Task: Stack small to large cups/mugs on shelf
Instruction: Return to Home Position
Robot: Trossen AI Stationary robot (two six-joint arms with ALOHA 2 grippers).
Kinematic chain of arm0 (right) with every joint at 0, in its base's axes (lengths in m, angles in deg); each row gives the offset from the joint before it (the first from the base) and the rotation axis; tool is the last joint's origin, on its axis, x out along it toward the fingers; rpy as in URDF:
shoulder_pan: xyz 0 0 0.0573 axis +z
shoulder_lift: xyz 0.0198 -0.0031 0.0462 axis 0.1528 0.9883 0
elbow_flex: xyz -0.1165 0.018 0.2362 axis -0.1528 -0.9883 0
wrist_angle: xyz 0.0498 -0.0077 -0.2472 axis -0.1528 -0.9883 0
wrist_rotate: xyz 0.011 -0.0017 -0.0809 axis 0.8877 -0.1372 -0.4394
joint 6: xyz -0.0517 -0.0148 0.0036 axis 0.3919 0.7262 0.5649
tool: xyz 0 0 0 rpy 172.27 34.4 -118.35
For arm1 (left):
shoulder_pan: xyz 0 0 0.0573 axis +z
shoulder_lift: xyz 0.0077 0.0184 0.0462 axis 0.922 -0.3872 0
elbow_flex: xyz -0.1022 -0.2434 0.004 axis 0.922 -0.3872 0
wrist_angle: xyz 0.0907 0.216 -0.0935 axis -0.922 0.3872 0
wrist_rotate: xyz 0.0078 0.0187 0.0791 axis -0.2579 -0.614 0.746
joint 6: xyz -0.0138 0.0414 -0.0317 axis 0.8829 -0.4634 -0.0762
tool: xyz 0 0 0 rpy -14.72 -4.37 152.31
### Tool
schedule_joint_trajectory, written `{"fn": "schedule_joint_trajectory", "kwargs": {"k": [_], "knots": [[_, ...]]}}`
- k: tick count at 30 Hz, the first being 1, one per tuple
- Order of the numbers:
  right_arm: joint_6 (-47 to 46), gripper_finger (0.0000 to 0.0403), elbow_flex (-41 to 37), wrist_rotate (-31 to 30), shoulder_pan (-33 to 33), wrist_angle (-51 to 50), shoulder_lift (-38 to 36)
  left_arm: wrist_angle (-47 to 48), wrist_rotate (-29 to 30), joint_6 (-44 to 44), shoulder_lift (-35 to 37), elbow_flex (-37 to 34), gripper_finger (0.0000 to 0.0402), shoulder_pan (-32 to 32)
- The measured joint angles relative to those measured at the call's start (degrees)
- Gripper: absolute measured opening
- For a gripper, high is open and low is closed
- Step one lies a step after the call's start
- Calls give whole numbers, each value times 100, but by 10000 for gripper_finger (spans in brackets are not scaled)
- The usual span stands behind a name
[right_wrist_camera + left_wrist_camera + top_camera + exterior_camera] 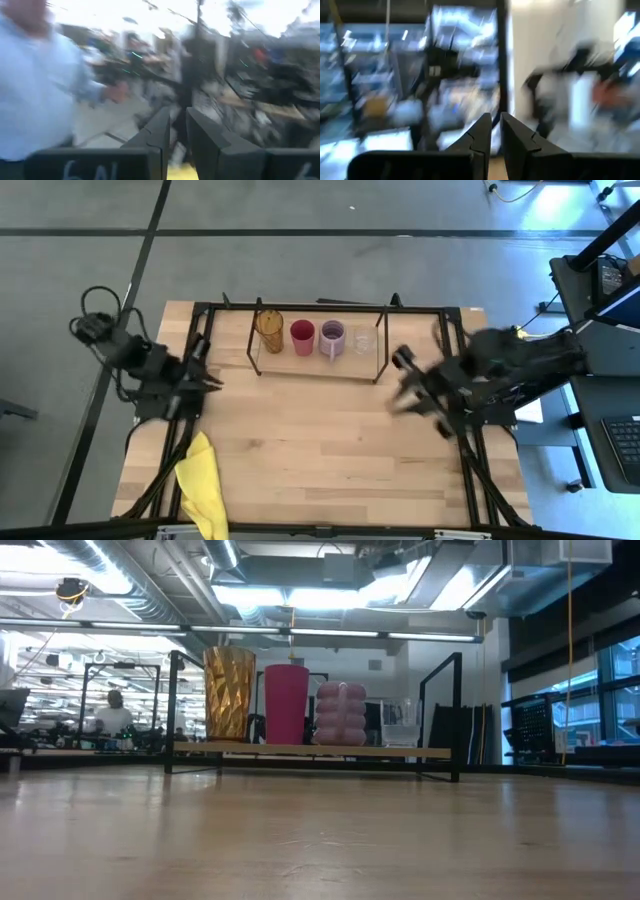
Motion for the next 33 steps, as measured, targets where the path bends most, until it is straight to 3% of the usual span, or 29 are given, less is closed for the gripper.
{"fn": "schedule_joint_trajectory", "kwargs": {"k": [3, 5, 8, 11, 13, 17, 19, 24, 28, 33], "knots": [[-267, 67, -6, 125, -844, -412, 200, 675, -157, -62, 152, -7, 37, 748], [-266, 67, -9, 587, -1498, -653, 258, 1005, -179, -99, 336, -3, 36, 1382], [-441, 67, -11, 1370, -2485, -689, 320, 1555, -858, 330, 860, -34, 34, 2207], [-622, 67, -192, 2303, -3259, -315, 396, 1595, -1313, 737, 1433, -354, 34, 2736], [-830, 67, -277, 2512, -3521, -21, 394, 1532, -1535, 1041, 1818, -767, 36, 2902], [-876, 67, -720, 2544, -3582, 30, 329, 551, -1761, 1503, 2308, -1989, 37, 2946], [-1008, 67, -1085, 2490, -3539, 177, 298, -397, -1794, 1591, 2411, -2703, 34, 2941], [-1309, 67, -2121, 1812, -3287, 1587, 87, -2519, -1476, 1865, 2486, -4242, 33, 2940], [-1078, 67, -3000, 1395, -3159, 2943, 34, -3089, -1132, 2368, 2485, -5047, 33, 2939], [-635, 67, -4161, 1274, -2955, 4304, 56, -2785, -989, 2378, 2442, -5059, 33, 2940]]}}
